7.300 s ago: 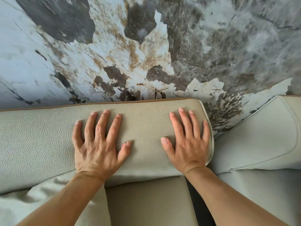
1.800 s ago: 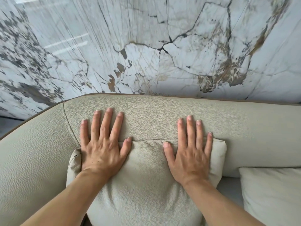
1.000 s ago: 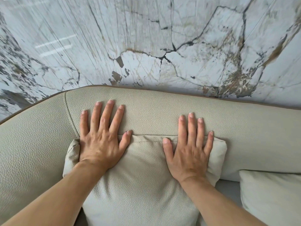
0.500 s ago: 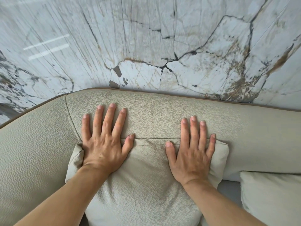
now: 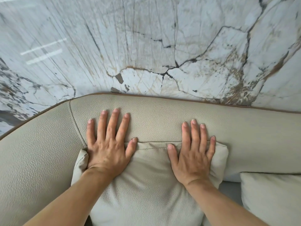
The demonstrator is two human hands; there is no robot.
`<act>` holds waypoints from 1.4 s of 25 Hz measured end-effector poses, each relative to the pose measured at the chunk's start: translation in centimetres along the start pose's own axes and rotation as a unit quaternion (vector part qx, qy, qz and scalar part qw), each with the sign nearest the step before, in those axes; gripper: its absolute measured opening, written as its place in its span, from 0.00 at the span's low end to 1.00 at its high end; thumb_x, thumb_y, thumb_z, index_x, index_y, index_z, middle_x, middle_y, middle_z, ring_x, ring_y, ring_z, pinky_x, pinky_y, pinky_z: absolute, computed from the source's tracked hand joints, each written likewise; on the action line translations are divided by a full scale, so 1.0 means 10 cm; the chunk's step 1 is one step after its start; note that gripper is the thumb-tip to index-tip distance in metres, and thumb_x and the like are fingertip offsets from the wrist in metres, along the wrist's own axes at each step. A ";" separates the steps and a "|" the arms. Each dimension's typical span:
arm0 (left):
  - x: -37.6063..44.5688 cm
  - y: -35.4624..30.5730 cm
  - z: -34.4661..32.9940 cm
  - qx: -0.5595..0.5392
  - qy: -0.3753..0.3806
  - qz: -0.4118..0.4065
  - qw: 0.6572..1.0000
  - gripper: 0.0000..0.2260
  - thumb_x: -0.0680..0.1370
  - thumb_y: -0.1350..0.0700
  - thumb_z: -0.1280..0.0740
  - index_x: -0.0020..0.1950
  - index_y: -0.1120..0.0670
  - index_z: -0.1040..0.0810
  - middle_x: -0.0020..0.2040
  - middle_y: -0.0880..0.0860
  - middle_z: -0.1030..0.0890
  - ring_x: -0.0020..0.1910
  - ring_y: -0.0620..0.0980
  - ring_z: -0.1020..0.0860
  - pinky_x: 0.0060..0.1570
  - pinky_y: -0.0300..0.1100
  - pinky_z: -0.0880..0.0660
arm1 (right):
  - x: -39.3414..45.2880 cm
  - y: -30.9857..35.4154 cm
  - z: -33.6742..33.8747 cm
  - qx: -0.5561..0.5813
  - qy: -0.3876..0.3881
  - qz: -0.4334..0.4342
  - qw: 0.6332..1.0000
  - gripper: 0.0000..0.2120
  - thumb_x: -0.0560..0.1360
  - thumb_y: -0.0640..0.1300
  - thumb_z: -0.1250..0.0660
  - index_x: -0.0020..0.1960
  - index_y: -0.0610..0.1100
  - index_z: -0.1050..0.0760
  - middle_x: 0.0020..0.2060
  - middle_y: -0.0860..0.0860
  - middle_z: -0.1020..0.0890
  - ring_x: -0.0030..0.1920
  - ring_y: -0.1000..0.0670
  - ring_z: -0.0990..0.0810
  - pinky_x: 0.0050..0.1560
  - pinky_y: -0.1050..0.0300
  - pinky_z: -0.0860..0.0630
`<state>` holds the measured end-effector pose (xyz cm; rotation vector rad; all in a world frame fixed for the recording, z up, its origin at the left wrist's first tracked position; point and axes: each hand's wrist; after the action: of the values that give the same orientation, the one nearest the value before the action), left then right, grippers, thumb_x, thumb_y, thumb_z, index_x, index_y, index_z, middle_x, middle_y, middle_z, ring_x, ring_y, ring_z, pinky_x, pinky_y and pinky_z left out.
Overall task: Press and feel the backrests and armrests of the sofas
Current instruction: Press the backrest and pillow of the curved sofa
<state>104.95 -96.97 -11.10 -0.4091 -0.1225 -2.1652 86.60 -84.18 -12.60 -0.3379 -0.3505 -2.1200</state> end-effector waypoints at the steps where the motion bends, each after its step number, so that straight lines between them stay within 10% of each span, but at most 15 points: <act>1: 0.00 0.00 0.01 0.006 0.008 -0.002 1.000 0.32 0.76 0.37 0.49 0.78 0.49 0.48 0.78 0.53 0.44 0.76 0.58 0.48 0.73 0.60 0.57 | 0.00 0.00 0.00 0.003 0.005 0.000 1.000 0.35 0.76 0.62 0.50 0.78 0.47 0.51 0.77 0.47 0.44 0.77 0.44 0.51 0.74 0.36 0.55; 15: -0.50 -0.24 1.19 0.067 0.126 -0.002 0.990 0.30 0.72 0.35 0.73 0.72 0.44 0.74 0.78 0.50 0.64 0.76 0.53 0.64 0.72 0.57 0.67 | -0.33 -0.02 1.17 0.037 0.171 0.004 0.985 0.33 0.77 0.64 0.63 0.78 0.52 0.62 0.78 0.55 0.61 0.76 0.53 0.65 0.68 0.50 0.77; 35: -2.40 0.15 4.45 -0.011 0.102 0.013 0.995 0.29 0.79 0.38 0.58 0.78 0.46 0.56 0.80 0.51 0.54 0.77 0.53 0.58 0.74 0.56 0.62 | -2.08 0.95 4.57 0.004 0.116 -0.016 0.993 0.32 0.78 0.64 0.60 0.78 0.52 0.59 0.78 0.54 0.58 0.77 0.51 0.62 0.71 0.45 0.69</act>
<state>130.00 -68.80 22.60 -0.1992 0.0198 -2.1694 110.41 -56.19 22.90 -0.0789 -0.2294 -2.1607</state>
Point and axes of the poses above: each hand's wrist, its own x-axis towards the middle knuckle, its own z-axis out of the back of the hand, y = z × x
